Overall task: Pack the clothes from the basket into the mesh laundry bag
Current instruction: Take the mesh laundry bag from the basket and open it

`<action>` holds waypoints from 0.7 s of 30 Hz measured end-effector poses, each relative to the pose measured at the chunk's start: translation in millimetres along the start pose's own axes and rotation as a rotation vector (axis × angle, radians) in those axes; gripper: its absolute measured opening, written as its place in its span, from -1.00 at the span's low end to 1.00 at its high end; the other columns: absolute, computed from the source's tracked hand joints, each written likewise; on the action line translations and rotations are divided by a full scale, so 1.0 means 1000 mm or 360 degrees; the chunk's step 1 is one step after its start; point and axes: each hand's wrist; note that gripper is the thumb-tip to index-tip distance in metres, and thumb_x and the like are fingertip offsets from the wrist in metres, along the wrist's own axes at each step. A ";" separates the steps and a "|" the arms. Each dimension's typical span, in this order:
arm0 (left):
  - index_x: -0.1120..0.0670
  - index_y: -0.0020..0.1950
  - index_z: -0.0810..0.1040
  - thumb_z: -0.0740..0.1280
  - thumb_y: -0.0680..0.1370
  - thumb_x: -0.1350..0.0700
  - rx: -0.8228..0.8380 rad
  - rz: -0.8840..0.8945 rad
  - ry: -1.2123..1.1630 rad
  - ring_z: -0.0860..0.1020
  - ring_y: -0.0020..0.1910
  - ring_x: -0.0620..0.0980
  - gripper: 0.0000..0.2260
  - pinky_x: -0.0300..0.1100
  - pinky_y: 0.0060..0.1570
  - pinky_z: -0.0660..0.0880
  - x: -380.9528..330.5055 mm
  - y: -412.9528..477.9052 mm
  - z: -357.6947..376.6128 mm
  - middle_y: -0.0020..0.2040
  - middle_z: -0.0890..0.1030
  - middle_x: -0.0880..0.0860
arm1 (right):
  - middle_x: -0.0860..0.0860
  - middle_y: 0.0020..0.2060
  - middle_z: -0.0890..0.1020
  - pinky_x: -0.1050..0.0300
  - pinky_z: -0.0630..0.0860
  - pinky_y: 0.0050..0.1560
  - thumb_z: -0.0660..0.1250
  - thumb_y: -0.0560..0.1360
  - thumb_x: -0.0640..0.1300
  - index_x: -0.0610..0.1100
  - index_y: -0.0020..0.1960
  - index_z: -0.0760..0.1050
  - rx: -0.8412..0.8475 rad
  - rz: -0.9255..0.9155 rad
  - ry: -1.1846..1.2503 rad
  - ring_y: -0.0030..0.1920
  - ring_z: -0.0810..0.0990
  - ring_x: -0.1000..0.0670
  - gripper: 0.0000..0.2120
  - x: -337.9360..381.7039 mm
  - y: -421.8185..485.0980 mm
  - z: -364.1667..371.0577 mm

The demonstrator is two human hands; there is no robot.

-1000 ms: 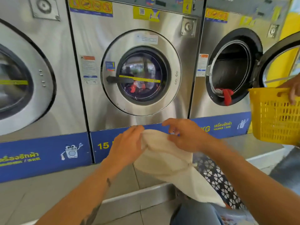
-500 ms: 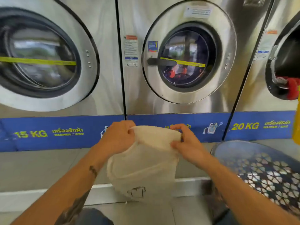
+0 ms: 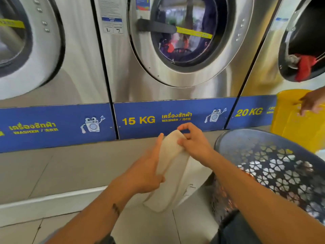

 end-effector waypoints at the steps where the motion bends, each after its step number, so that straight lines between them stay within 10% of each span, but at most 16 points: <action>1: -0.34 0.44 -0.42 0.42 0.44 0.12 -0.0030 0.0019 0.0035 0.44 0.32 0.11 0.05 -0.07 0.23 0.42 -0.005 0.009 0.002 0.51 0.30 0.03 | -0.18 -0.12 0.66 0.10 0.52 -0.27 0.32 0.54 -0.35 -0.01 0.18 0.47 -0.0033 0.0017 0.0022 -0.27 0.58 -0.01 -0.69 -0.001 0.004 -0.008; 8: -0.22 0.49 0.24 0.32 0.47 0.19 -0.0277 0.0282 -0.0404 0.42 0.29 -0.15 -0.36 -0.32 0.17 0.32 -0.041 0.063 0.012 0.41 0.40 -0.23 | -0.01 -0.24 0.61 0.36 0.45 -0.37 0.36 0.58 -0.25 -0.10 0.19 0.47 -0.0341 -0.0011 0.0093 -0.37 0.53 0.15 -0.79 -0.022 0.019 -0.064; 13: -0.11 0.15 0.60 0.32 0.49 0.28 -0.0512 0.0394 -0.0643 0.51 0.14 -0.22 -0.64 -0.48 0.11 0.33 -0.061 0.074 0.012 0.15 0.61 -0.20 | -0.08 0.14 0.66 0.09 0.54 0.07 0.41 0.56 -0.10 -0.08 0.33 0.46 -0.0083 0.0217 0.0316 0.10 0.66 -0.02 -0.64 -0.054 0.014 -0.080; 21: -0.05 -0.06 0.71 0.34 0.52 0.28 -0.0392 0.0526 -0.0739 0.57 -0.02 -0.08 -0.75 -0.36 0.01 0.40 -0.072 0.062 0.011 -0.08 0.62 -0.03 | -0.13 0.00 0.73 -0.10 0.63 0.10 0.35 0.57 -0.23 -0.13 0.08 0.64 -0.0134 0.0067 0.0064 0.03 0.70 -0.13 -0.86 -0.063 0.021 -0.077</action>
Point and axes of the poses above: each hand's wrist, its own y-axis towards the middle knuckle, its own z-axis out of the palm, x = y × z
